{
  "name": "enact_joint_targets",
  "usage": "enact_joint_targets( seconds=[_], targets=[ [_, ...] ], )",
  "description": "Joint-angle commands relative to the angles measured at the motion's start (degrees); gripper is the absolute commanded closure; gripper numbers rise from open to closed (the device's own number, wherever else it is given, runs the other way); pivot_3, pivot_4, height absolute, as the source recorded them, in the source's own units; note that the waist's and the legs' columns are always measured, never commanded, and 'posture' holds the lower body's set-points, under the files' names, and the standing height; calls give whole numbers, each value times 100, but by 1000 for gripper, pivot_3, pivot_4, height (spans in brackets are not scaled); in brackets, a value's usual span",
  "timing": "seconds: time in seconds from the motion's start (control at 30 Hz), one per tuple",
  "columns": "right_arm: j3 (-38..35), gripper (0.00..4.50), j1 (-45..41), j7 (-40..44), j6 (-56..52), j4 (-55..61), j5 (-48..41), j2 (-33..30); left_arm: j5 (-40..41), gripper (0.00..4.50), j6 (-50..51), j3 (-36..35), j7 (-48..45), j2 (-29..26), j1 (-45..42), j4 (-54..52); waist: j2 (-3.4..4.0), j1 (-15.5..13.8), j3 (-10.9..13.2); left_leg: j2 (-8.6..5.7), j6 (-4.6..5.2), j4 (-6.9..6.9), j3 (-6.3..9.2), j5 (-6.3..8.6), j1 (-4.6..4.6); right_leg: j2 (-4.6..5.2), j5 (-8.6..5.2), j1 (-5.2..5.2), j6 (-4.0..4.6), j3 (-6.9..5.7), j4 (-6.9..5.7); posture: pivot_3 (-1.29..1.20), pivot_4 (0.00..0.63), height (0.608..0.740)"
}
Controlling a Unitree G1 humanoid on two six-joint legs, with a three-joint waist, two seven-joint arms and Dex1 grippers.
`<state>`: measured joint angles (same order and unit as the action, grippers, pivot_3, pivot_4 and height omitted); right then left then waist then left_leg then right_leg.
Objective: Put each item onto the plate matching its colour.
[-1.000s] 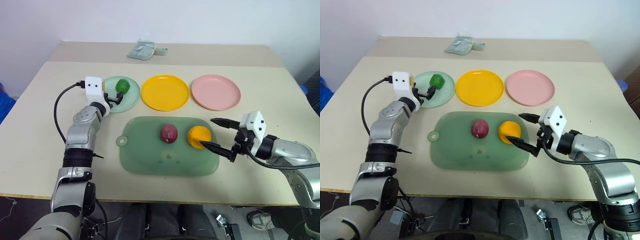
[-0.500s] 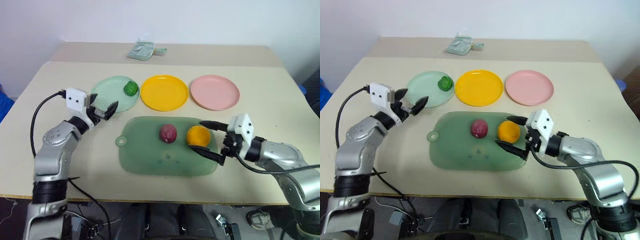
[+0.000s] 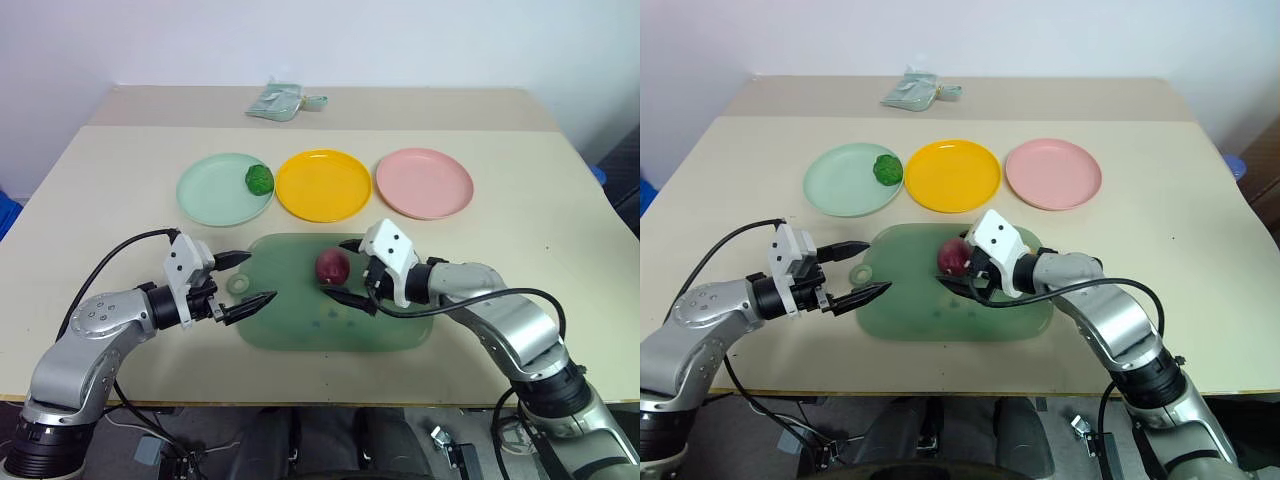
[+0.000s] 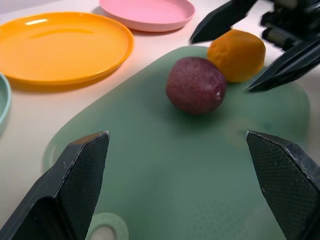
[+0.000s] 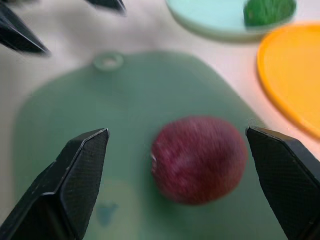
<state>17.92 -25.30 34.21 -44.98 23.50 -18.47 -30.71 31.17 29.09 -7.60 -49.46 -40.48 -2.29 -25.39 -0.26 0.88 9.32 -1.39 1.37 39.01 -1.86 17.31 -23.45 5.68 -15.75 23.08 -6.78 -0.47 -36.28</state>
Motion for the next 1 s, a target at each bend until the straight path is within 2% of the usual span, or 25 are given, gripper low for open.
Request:
enact_joint_targets(
  seconds=[0.03, 0.13, 0.23, 0.33, 0.37, 0.53, 0.67, 0.8, 1.0],
  targets=[
    [83, 0, -250, -133, -184, -64, 147, 195, 150, 32, 131, -125, 70, -91, 63, -388, 0, 4, 0, 0, 0, 0, 0, 0, 0, 0, 0, 0, 0, 0, 0, 0, 150, 740],
    [162, 0, -343, -189, -328, -199, 270, 274, 199, 32, 234, -141, 139, -109, 89, -513, 0, -7, 0, 0, 0, 0, 0, 0, -1, -1, 0, 1, 0, 0, -1, 0, 150, 740],
    [191, 820, -392, -167, -400, -232, 310, 346, 243, 0, 295, -163, 214, -101, 117, -568, 0, -9, 0, -1, 1, 0, -1, 0, -1, 0, 0, -1, 0, -1, -1, 0, 150, 740],
    [144, 2030, -437, -98, -390, -87, 280, 350, 275, 0, 304, -196, 252, -90, 156, -568, 0, -3, 0, -1, 0, 0, 0, 0, -1, -2, 0, 1, -1, -1, -1, 0, 150, 740],
    [89, 2119, -477, -74, -346, -16, 263, 341, 274, 0, 284, -201, 251, -95, 176, -556, 0, -2, 0, -1, 0, 0, 0, 0, -1, -2, 0, 1, 0, 0, -1, 0, 150, 740],
    [-674, 2126, -1052, -201, -117, -233, 171, 403, 222, 0, 188, -222, 240, -94, 258, -503, 1, 3, 1, -1, 0, 0, -1, 0, -1, -3, 0, 2, -1, -1, -2, 0, 150, 740],
    [-1065, 2126, -1744, -948, 217, -1649, 867, 295, 171, 0, -66, -205, 110, -26, 358, -335, 1, -9, 0, -2, -1, 0, -1, -1, -1, -3, 0, 15, -1, -2, -2, 0, 150, 740],
    [-1447, 2126, -2282, -1801, 969, -3991, 1433, 317, 198, 0, -307, -130, 42, 133, 382, -194, 0, -16, 0, -5, -1, 0, -3, -1, -1, -2, 0, 12, 0, -4, 0, 0, 150, 740],
    [-1593, 2126, -2558, -1613, 2103, -5526, 1526, 429, 188, 0, -424, 4, 38, 283, 488, -350, 11, 102, 6, 1, -4, -11, -24, -5, -6, -12, 0, 14, 0, 4, -2, 0, 150, 740]
  ],
)
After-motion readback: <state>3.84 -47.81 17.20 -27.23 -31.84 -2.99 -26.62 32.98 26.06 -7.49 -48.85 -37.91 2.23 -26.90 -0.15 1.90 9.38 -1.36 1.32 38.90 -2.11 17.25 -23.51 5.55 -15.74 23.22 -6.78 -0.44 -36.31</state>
